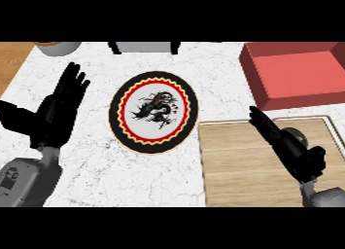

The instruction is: Pick the squash from the tray and place it in the plate

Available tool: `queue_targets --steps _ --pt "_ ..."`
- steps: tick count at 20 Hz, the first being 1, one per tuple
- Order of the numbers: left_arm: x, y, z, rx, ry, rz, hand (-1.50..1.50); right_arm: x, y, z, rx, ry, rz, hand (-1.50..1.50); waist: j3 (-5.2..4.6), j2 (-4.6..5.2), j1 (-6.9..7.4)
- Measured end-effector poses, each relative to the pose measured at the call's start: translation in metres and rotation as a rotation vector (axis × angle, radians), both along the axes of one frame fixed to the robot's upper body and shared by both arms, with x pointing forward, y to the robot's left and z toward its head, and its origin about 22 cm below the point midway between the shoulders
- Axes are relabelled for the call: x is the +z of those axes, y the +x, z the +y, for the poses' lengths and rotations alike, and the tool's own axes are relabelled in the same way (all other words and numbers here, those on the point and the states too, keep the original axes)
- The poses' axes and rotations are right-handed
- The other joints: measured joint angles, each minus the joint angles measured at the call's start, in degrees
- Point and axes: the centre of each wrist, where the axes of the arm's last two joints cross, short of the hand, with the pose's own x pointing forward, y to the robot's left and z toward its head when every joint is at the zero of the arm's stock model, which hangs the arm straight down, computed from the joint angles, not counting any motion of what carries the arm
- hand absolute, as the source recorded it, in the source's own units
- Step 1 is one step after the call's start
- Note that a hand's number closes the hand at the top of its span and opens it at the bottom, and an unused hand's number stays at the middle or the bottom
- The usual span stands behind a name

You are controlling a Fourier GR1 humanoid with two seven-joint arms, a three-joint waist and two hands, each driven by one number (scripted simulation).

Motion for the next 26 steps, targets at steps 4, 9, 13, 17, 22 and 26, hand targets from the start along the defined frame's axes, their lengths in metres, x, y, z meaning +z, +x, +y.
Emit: queue_targets --steps 4,9,13,17,22,26 --pt "-0.008 -0.011 0.028 0.047 0.159 0.003 0.00 0.023 0.009 -0.015 -0.106 0.230 -0.089 -1.50 -0.14 0.78 -0.61" --pt "-0.038 -0.037 0.067 0.098 0.398 0.066 0.00 0.045 0.015 -0.064 -0.461 0.343 -0.279 -1.50 -0.30 1.06 -1.34" --pt "-0.055 -0.058 0.079 0.110 0.482 0.084 0.00 0.040 0.003 -0.075 -0.737 0.436 -0.444 -1.50 -0.35 1.14 -1.54" --pt "-0.067 -0.078 0.093 0.113 0.520 0.074 0.00 0.034 -0.027 -0.077 -0.860 0.502 -0.552 -1.50 -0.41 1.29 -1.48" --pt "-0.072 -0.085 0.094 0.108 0.530 0.066 0.00 0.038 -0.066 -0.088 -0.791 0.437 -0.526 -1.50 -0.43 1.49 -1.32" --pt "-0.075 -0.084 0.098 0.118 0.542 0.064 0.00 0.052 -0.082 -0.105 -0.700 0.245 -0.431 -1.50 -0.50 1.62 -1.35"
